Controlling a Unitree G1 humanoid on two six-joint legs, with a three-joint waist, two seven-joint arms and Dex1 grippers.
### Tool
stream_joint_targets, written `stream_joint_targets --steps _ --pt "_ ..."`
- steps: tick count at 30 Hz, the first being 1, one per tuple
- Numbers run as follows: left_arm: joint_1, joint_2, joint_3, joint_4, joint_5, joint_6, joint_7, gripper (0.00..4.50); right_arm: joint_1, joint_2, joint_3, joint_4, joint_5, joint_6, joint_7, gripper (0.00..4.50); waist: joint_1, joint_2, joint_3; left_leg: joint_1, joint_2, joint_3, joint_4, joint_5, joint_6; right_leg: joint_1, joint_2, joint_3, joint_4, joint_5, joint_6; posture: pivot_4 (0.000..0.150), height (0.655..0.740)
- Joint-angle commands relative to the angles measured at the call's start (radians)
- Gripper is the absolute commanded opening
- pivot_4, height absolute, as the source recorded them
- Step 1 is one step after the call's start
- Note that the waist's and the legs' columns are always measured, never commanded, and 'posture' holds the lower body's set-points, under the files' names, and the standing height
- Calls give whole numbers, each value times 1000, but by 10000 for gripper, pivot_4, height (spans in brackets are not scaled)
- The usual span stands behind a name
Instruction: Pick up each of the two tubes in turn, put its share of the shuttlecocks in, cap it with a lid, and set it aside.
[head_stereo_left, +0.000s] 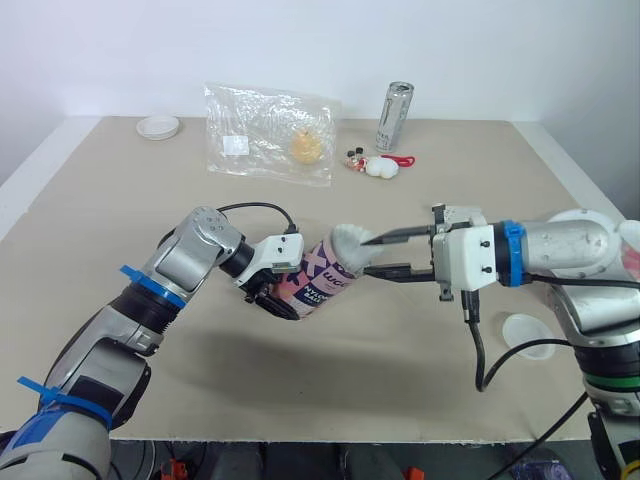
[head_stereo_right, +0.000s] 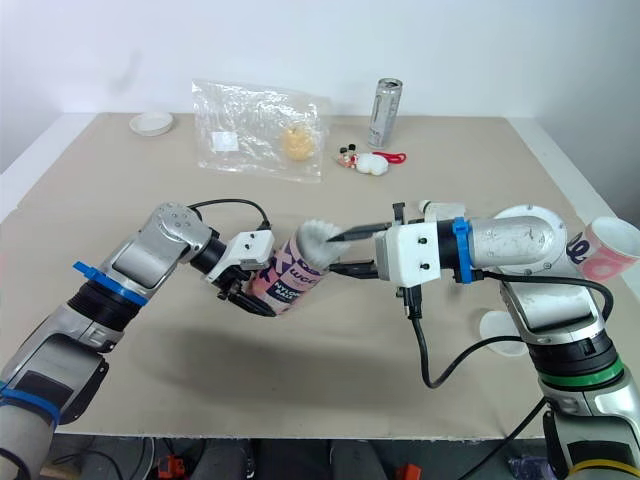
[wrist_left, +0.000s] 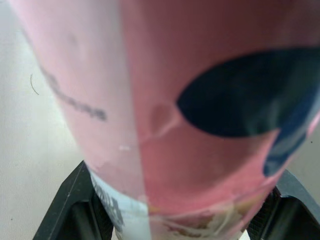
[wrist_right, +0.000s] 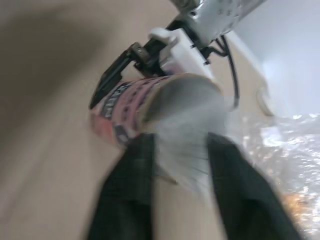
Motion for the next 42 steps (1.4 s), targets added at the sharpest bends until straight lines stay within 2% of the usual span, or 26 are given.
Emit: stream_joint_targets --steps 1,3,6,12,16,21,24,26,32,42 --pt "-6 7 14 -30 -5 6 8 27531 -19 19 -37 -40 89 92 -28 36119 0 0 0 0 0 0 0 0 0 0 0 0 0 0 0 1500 7400" --pt "-5 8 13 -31 -6 6 8 27531 -4 17 -88 -53 162 190 -63 44584 0 0 0 0 0 0 0 0 0 0 0 0 1 0 0 1500 7400" --pt "-4 10 12 -31 -4 3 8 27531 65 -10 -217 -59 287 405 -167 44584 4 0 0 -1 0 0 0 0 0 0 0 0 1 0 -2 1500 7400" --pt "-6 6 8 -28 -4 -3 8 27531 307 67 -482 -78 391 611 -432 44584 6 -2 -1 -1 -1 -3 0 0 0 1 -1 -3 1 0 -5 1500 7400" --pt "-11 4 6 -19 -4 -10 3 27531 462 133 -640 -111 479 671 -524 44584 4 -2 -1 -1 -1 -3 0 0 0 1 -1 -3 2 0 -5 1500 7400" --pt "-12 -3 1 -11 -1 -18 0 27531 663 150 -730 -105 442 693 -575 44584 2 -2 -1 1 -1 -3 1 0 1 1 0 -3 4 -2 -1 1500 7400" --pt "-11 -7 1 -11 -5 -22 -6 27531 725 134 -716 -88 398 689 -595 44584 2 -2 -1 0 -1 -3 1 0 1 1 0 -2 4 -2 -1 1500 7400" --pt "-14 -13 1 -9 -8 -19 -8 27531 713 139 -686 -70 377 689 -625 44584 -4 -1 -1 1 -1 -1 2 0 1 1 0 -1 4 -1 0 1500 7400" --pt "-19 -21 1 1 0 -27 -3 27531 598 179 -606 35 325 661 -686 44584 -8 -2 -1 1 -1 0 3 2 3 0 0 0 4 0 -5 1500 7400" --pt "-6 -5 9 -22 -3 -13 2 27531 469 167 -512 217 244 615 -669 44584 -2 -2 -1 0 -1 0 1 2 4 0 0 0 4 1 0 1500 7400"
